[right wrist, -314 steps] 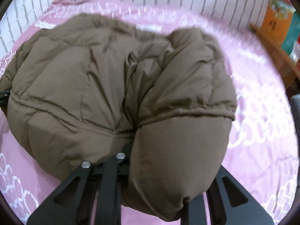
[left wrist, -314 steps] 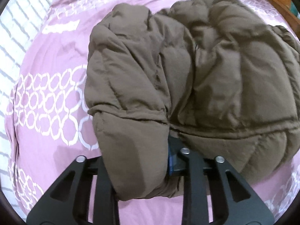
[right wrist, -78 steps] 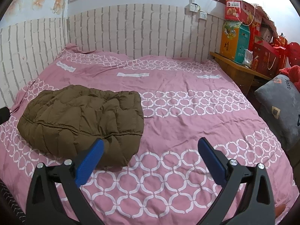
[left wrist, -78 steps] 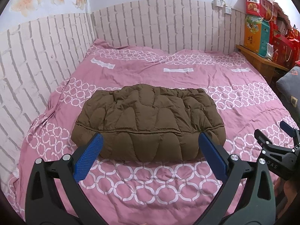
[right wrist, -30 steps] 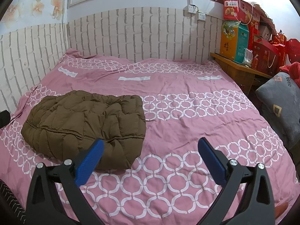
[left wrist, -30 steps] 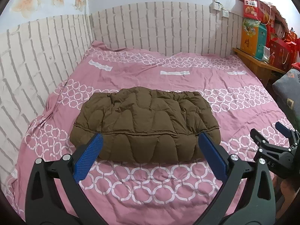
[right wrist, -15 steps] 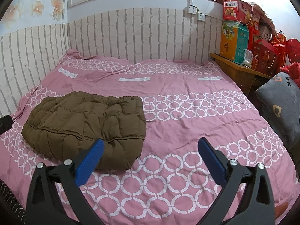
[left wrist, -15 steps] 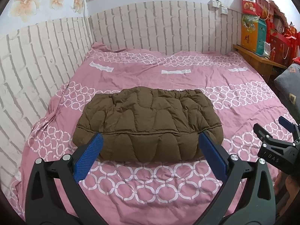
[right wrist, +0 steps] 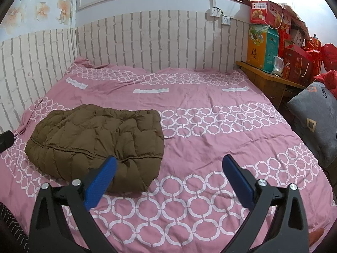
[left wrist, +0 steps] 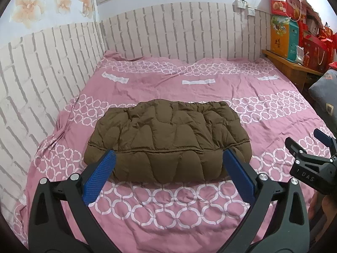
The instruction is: Fold large clothes
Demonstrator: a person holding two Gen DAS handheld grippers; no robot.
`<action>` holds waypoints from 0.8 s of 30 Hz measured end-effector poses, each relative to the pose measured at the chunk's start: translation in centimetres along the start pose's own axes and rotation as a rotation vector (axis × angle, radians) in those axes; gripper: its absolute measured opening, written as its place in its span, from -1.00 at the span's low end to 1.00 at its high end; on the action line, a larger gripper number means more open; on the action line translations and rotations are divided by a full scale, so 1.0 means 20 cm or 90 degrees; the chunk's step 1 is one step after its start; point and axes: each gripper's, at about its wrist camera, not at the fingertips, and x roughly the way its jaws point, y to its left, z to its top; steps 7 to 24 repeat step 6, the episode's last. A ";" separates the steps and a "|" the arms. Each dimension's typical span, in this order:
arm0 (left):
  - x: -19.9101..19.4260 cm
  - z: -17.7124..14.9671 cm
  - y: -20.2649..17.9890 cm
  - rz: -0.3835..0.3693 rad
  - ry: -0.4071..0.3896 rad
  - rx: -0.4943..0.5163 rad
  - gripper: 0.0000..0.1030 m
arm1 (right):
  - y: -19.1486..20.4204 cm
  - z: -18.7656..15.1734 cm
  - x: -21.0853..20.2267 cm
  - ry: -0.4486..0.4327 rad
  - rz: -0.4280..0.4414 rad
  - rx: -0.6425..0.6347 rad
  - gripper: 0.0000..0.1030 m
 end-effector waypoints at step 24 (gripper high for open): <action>0.00 -0.01 -0.01 -0.003 0.006 0.002 0.94 | 0.00 0.00 0.00 0.000 0.001 0.000 0.94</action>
